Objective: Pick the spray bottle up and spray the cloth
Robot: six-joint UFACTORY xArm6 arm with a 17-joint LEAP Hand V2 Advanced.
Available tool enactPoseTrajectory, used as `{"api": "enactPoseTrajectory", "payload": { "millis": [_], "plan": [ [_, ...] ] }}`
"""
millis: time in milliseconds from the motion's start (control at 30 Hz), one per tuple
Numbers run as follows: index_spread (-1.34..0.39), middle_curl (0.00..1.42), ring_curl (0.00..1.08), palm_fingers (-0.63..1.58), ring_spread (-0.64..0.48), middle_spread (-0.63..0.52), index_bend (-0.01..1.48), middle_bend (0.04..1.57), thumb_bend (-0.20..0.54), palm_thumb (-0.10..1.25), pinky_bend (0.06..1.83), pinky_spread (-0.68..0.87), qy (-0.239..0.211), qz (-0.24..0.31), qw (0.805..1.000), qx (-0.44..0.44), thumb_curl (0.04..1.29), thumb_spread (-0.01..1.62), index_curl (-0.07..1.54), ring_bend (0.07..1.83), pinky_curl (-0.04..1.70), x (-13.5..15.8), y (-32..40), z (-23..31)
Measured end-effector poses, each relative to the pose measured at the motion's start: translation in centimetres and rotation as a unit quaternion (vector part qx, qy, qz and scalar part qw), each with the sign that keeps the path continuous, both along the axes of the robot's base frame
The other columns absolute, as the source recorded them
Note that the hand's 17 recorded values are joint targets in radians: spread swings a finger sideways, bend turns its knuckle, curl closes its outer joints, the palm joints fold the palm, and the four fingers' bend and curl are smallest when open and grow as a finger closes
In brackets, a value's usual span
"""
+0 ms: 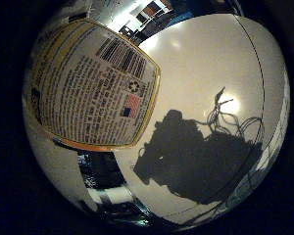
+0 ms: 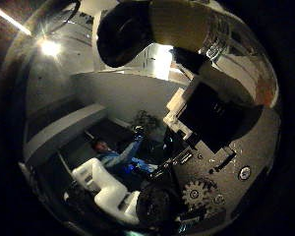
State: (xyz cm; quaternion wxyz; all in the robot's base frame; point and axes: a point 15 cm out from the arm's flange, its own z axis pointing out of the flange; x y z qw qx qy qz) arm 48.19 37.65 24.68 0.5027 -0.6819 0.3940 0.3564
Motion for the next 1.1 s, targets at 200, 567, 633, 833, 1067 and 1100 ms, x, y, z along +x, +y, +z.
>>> {"api": "enactPoseTrajectory", "payload": {
  "millis": [200, 567, 633, 833, 1067, 1100],
  "plan": [
    [-0.18, 0.55, 0.53, 1.23, -0.14, -0.06, 1.12, 1.3, -0.025, 0.93, 1.07, -0.24, 0.014, 0.0, 1.0, -0.006, 0.73, 0.98, 0.65, 1.42, 0.9, 0.3, 0.1, -2.1],
    [-0.23, 0.51, 0.48, 1.02, -0.18, -0.08, 0.54, 1.11, -0.03, 0.84, 1.1, -0.37, 0.022, 0.007, 1.0, -0.008, 0.64, 0.88, 0.57, 1.32, 0.76, -0.1, 0.3, -2.7],
    [-0.29, 0.5, 0.48, 0.93, -0.19, -0.09, 0.35, 1.01, -0.031, 0.82, 1.12, -0.41, 0.023, 0.001, 1.0, -0.007, 0.62, 0.89, 0.53, 1.31, 0.74, 0.3, -0.3, -2.7],
    [-0.42, 0.45, 0.46, 0.59, -0.22, -0.12, 0.26, 0.73, -0.027, 0.8, 0.98, -0.4, 0.024, -0.003, 1.0, -0.011, 0.55, 0.97, 0.53, 1.22, 0.66, 0.8, -1.3, -3.1],
    [-0.45, 0.43, 0.42, 0.34, -0.19, -0.1, 0.36, 0.62, -0.028, 0.77, 0.83, -0.07, 0.026, 0.009, 0.999, -0.023, 0.49, 1.01, 0.53, 1.05, 0.62, 0.5, -2.6, -3.7],
    [-0.45, 0.43, 0.41, 0.33, -0.19, -0.1, 0.36, 0.61, -0.025, 0.77, 0.82, -0.03, 0.026, 0.009, 0.999, -0.026, 0.49, 1.01, 0.53, 1.04, 0.61, 0.6, -2.8, -3.8]
  ]
}}
